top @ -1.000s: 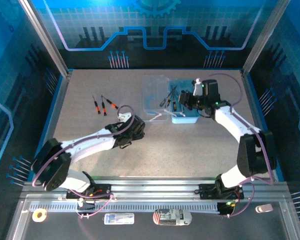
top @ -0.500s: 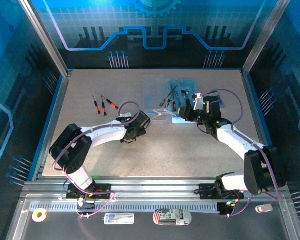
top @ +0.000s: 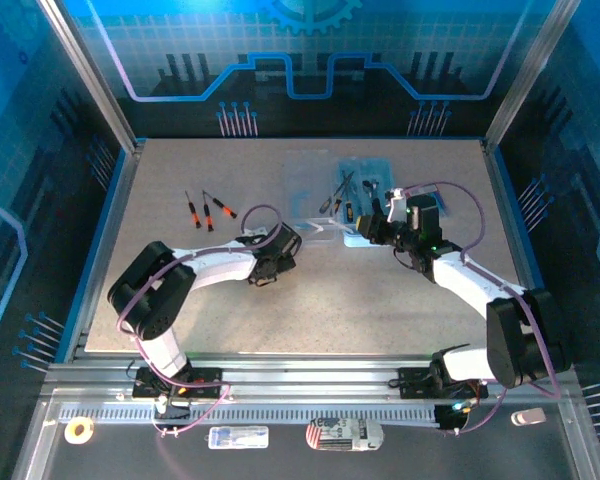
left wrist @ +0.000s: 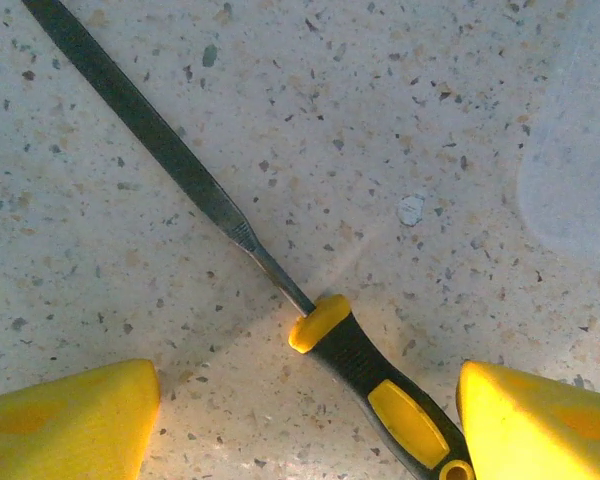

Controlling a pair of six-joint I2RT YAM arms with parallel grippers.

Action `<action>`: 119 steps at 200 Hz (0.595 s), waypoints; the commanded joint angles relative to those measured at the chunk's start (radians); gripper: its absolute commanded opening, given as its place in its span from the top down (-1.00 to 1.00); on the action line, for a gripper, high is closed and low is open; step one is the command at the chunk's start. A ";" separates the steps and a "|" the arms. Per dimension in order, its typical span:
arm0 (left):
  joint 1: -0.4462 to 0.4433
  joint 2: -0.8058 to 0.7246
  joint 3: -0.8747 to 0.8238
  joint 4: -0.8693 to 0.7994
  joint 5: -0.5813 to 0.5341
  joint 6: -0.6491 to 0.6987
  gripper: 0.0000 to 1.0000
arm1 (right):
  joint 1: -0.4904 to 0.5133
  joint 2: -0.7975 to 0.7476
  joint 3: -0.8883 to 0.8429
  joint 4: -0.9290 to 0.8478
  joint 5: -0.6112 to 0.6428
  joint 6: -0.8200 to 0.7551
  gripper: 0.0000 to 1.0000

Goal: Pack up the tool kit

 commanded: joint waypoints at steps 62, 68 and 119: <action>0.016 -0.132 -0.128 -0.080 -0.010 -0.035 -0.36 | 0.005 -0.014 -0.017 0.034 -0.007 0.009 0.52; 0.018 -0.154 -0.142 -0.080 -0.013 -0.032 -0.35 | 0.005 -0.013 -0.015 0.034 -0.006 0.009 0.52; 0.057 -0.238 -0.158 -0.092 -0.003 0.035 -0.36 | 0.005 -0.014 -0.014 0.034 -0.016 0.015 0.51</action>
